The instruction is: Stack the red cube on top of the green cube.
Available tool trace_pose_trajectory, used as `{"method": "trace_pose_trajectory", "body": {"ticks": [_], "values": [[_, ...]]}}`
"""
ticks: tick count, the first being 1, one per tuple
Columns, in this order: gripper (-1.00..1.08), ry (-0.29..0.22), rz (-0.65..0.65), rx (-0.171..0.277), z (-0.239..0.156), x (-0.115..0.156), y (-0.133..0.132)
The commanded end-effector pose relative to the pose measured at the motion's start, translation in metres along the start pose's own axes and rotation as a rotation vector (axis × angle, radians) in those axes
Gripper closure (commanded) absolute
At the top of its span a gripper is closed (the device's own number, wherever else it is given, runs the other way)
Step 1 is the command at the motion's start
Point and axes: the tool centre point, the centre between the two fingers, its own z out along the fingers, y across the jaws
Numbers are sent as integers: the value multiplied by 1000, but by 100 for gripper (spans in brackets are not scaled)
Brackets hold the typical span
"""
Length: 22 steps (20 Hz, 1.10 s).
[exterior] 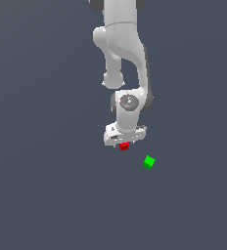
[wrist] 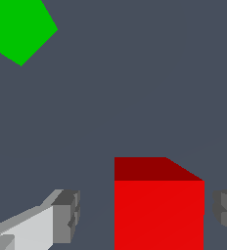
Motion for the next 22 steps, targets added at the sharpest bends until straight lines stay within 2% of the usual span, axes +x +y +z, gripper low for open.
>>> {"method": "trace_pose_trajectory", "body": {"ticks": [1,4,5,16,22], "values": [[-92,1,0,0,7,1,0],[-92,1,0,0,9,1,0],[108,1,0,0,9,1,0],[108,1,1,0,8,1,1],[108,1,1,0,-6,0,1]]}}
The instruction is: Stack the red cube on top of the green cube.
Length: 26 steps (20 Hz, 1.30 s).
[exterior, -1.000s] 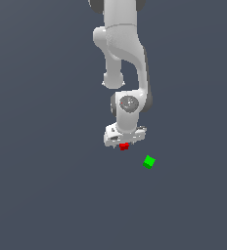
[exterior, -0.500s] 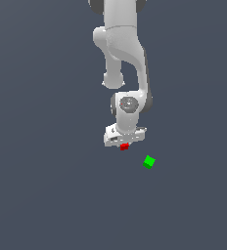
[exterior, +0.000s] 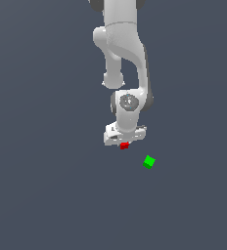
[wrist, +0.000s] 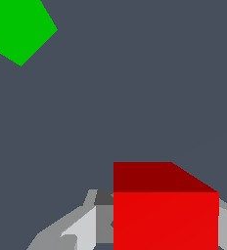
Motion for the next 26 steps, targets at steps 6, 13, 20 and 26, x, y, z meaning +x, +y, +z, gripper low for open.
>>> {"method": "trace_pose_trajectory", "body": {"ticks": [6,13,20,26], "values": [[108,2,0,0,-42,0,0],[108,2,0,0,-82,0,0],[108,3,0,0,-89,1,0],[108,3,0,0,-84,10,-8]]}}
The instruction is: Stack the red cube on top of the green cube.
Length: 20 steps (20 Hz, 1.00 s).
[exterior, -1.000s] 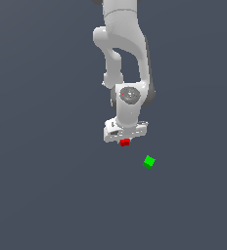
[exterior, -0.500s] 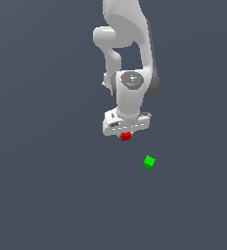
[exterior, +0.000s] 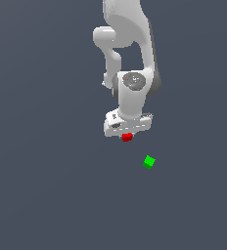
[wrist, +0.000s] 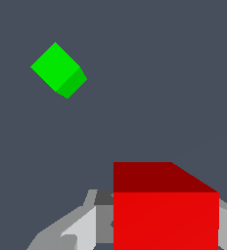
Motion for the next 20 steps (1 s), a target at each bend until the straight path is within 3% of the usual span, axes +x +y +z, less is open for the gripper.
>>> {"method": "trace_pose_trajectory", "body": {"ticks": [1,20], "values": [[108,0,-1,0,3,6,-5],[108,0,0,0,44,92,-72]]}}
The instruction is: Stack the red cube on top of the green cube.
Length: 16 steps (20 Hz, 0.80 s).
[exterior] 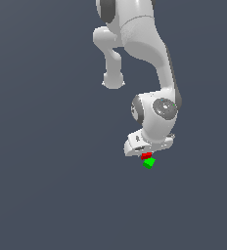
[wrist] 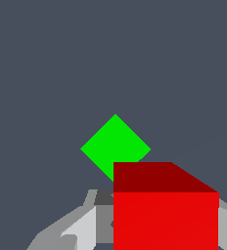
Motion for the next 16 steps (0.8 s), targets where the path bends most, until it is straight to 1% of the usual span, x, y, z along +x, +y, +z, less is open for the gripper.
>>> {"method": "trace_pose_trajectory", "body": {"ticks": [1,6,12,13,16], "values": [[108,1,1,0,3,9,-6],[108,1,1,0,8,20,-13],[108,1,1,0,10,24,-16],[-92,1,1,0,10,24,-16],[-92,1,1,0,10,24,-16]]}}
